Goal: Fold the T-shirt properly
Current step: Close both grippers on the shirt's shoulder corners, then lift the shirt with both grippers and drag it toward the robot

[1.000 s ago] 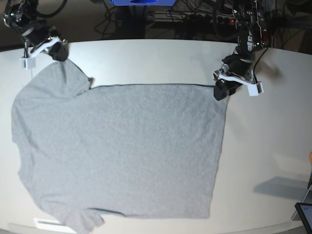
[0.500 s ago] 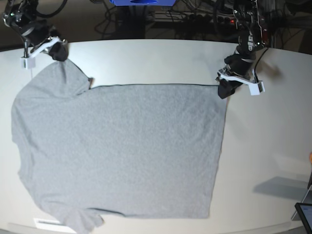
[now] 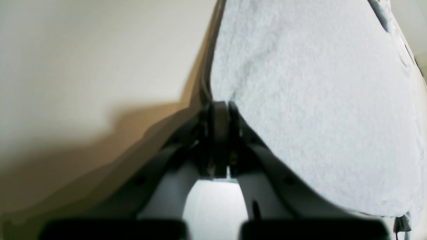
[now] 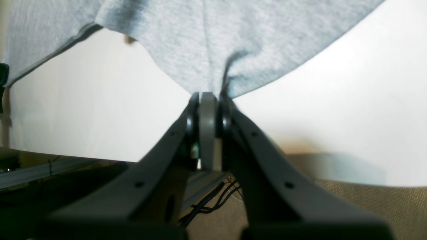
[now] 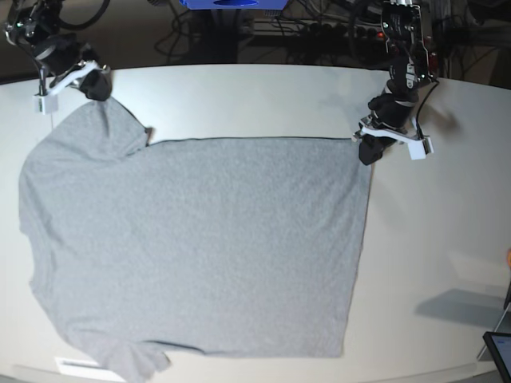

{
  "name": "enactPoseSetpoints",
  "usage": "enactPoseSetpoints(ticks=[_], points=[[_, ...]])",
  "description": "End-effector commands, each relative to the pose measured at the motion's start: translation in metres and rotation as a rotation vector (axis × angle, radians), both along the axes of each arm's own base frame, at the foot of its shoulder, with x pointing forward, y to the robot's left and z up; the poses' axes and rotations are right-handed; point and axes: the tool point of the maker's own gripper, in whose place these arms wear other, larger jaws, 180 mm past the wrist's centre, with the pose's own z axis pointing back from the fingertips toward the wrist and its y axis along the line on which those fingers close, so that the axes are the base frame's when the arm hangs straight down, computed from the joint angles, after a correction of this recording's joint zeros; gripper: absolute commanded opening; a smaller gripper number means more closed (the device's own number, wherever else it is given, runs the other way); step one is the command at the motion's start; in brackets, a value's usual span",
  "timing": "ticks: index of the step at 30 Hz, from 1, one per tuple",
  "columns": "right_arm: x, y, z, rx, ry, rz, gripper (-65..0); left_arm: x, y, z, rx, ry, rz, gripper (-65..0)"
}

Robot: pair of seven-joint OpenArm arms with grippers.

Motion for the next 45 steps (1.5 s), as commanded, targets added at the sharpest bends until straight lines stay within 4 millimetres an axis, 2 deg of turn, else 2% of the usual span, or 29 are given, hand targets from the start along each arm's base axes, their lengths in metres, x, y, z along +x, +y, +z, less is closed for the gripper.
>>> enactPoseSetpoints(ticks=[1, 5, 12, 18, 22, 25, 29, 38, 45], points=[[-0.005, -0.005, -0.002, -0.025, 0.028, 0.004, -64.7, -0.008, 0.001, -0.007, 0.013, 0.049, -0.011, -65.0], [-0.005, -0.006, -0.002, -0.026, 0.028, 0.005, -64.7, -0.011, 0.001, -0.005, 0.016, 0.049, -0.014, -65.0], [0.002, -0.014, 0.007, -0.065, 0.001, 0.029, -64.7, -0.003, -0.009, 0.029, 0.036, -0.040, -0.052, -65.0], [0.023, -0.016, 0.039, -0.139, -0.093, 0.083, -64.7, -0.001, -0.010, 0.033, 0.039, -0.050, -0.055, -65.0], [0.032, -0.019, 0.051, -0.167, -0.128, 0.101, -64.7, 0.002, -0.011, 0.038, 0.043, -0.065, -0.060, -65.0], [0.040, -0.019, 0.054, -0.177, -0.130, 0.125, -64.7, 0.006, -0.014, 0.049, 0.047, -0.094, -0.069, -65.0], [0.058, -0.018, 0.069, -0.210, -0.161, 0.160, -64.7, 0.011, -0.018, 0.063, 0.053, -0.133, -0.081, -65.0], [0.095, -0.025, 0.091, -0.256, -0.210, 0.188, -64.7, 0.017, -0.017, 0.068, 0.054, -0.151, -0.075, -65.0], [0.117, -0.030, 0.102, -0.304, -0.224, 0.193, -64.7, 0.012, 0.008, 0.070, 0.050, -0.148, 0.026, -65.0]])
